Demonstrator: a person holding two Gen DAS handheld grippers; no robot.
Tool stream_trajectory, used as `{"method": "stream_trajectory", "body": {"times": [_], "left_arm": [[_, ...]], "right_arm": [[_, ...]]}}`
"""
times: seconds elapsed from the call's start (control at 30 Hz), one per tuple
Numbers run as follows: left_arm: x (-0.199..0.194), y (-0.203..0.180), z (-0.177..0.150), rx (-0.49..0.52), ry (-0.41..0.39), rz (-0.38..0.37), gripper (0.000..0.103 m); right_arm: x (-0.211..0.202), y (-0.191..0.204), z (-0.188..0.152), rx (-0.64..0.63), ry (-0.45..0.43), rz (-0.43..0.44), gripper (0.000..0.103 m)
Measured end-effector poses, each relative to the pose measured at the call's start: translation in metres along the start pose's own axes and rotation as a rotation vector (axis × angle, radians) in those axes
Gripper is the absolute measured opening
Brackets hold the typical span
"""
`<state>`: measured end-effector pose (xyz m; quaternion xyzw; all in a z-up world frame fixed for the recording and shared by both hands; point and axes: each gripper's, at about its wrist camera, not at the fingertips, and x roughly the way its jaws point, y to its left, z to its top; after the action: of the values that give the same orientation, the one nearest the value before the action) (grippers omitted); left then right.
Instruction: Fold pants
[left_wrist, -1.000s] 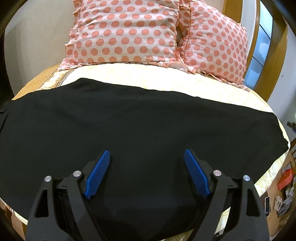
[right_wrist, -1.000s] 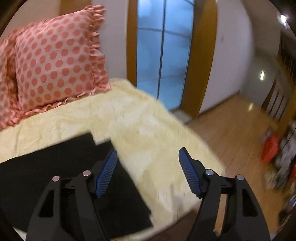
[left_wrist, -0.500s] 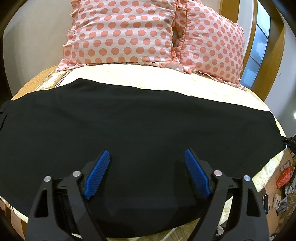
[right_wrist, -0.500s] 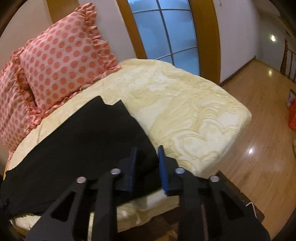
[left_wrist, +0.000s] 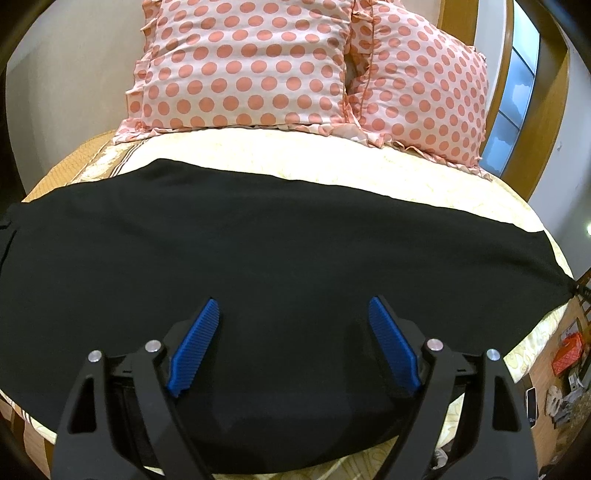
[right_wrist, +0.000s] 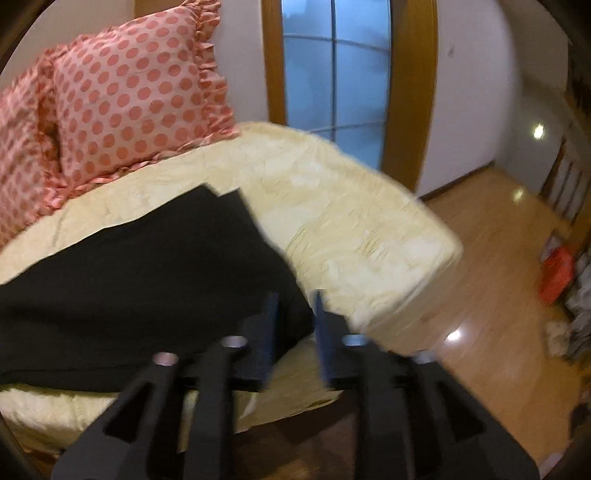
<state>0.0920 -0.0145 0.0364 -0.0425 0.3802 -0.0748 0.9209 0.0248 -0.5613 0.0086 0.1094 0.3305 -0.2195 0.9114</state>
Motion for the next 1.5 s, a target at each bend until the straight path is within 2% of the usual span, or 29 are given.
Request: {"method": "stream_trajectory", "body": {"times": [0.03, 0.17, 0.23, 0.33, 0.43, 0.5, 0.57, 0.6, 0.67, 0.77, 0.83, 0.87, 0.9, 0.93, 1.0, 1.13, 1.17, 1.2, 1.27, 1.3, 1.33, 1.4, 1.47, 1.5], "left_arm": [[-0.001, -0.001, 0.000, 0.003, -0.005, 0.000, 0.083], [0.000, -0.003, 0.002, 0.006, -0.007, 0.002, 0.083], [-0.001, -0.002, 0.001, 0.003, -0.006, -0.001, 0.083], [-0.001, -0.005, 0.001, 0.011, -0.004, 0.001, 0.083], [0.000, -0.007, 0.002, 0.019, -0.003, 0.013, 0.083], [0.002, -0.005, 0.003, 0.012, -0.002, 0.018, 0.083], [0.005, -0.004, 0.005, 0.005, 0.006, 0.015, 0.083], [0.007, -0.005, 0.005, 0.003, 0.010, 0.011, 0.083], [0.009, -0.008, 0.006, 0.010, 0.015, 0.004, 0.083], [0.008, -0.013, 0.004, 0.035, 0.009, 0.000, 0.084], [0.010, -0.014, 0.003, 0.040, 0.012, 0.002, 0.083], [0.011, -0.013, 0.003, 0.038, 0.015, 0.003, 0.083], [0.012, -0.013, 0.003, 0.034, 0.015, 0.003, 0.083], [0.012, -0.012, 0.004, 0.031, 0.016, 0.005, 0.083], [0.013, -0.011, 0.005, 0.025, 0.017, 0.009, 0.083], [0.012, -0.012, 0.007, 0.027, 0.013, 0.011, 0.084], [0.011, -0.013, 0.007, 0.028, 0.011, 0.011, 0.084], [0.011, -0.013, 0.006, 0.028, 0.010, 0.010, 0.084], [0.009, -0.013, 0.005, 0.029, 0.009, 0.006, 0.084], [0.009, -0.013, 0.005, 0.030, 0.008, 0.009, 0.084], [0.009, -0.013, 0.004, 0.030, 0.007, 0.013, 0.084], [0.010, -0.012, 0.005, 0.022, 0.008, 0.012, 0.084], [0.009, -0.009, 0.004, 0.011, 0.009, 0.005, 0.084], [0.010, -0.009, 0.004, 0.008, 0.009, 0.000, 0.084]], "right_arm": [[-0.006, 0.001, 0.007, 0.001, -0.040, -0.007, 0.059], [-0.004, 0.013, 0.041, -0.022, -0.109, 0.073, 0.058], [0.019, 0.027, 0.060, -0.048, -0.079, 0.106, 0.051], [0.062, 0.045, 0.076, -0.083, 0.009, 0.100, 0.049], [0.083, 0.063, 0.070, -0.130, 0.081, 0.135, 0.049], [0.082, 0.075, 0.057, -0.196, 0.085, 0.159, 0.049], [0.078, 0.081, 0.046, -0.245, 0.067, 0.137, 0.049], [0.078, 0.080, 0.044, -0.244, 0.061, 0.139, 0.049], [0.081, 0.068, 0.049, -0.160, 0.072, 0.155, 0.049], [0.083, 0.051, 0.057, -0.025, 0.051, 0.236, 0.049], [0.087, 0.054, 0.060, -0.046, 0.064, 0.204, 0.049], [0.090, 0.058, 0.059, -0.081, 0.076, 0.186, 0.044], [0.090, 0.065, 0.057, -0.125, 0.081, 0.183, 0.018], [0.087, 0.074, 0.052, -0.190, 0.067, 0.190, 0.008], [0.078, 0.086, 0.050, -0.260, 0.017, 0.143, 0.006], [0.055, 0.084, 0.073, -0.209, -0.174, 0.108, 0.008], [0.056, 0.088, 0.076, -0.231, -0.180, 0.076, 0.013], [0.065, 0.097, 0.078, -0.283, -0.132, -0.002, 0.021], [0.076, 0.094, 0.079, -0.283, -0.070, -0.092, 0.022], [0.075, 0.085, 0.079, -0.245, -0.065, -0.110, 0.022], [0.071, 0.070, 0.079, -0.179, -0.072, -0.119, 0.028], [0.058, 0.044, 0.074, -0.079, -0.077, -0.127, 0.034], [0.044, 0.023, 0.062, -0.036, -0.076, -0.134, 0.035], [0.038, 0.016, 0.056, -0.015, -0.072, -0.139, 0.042]]}}
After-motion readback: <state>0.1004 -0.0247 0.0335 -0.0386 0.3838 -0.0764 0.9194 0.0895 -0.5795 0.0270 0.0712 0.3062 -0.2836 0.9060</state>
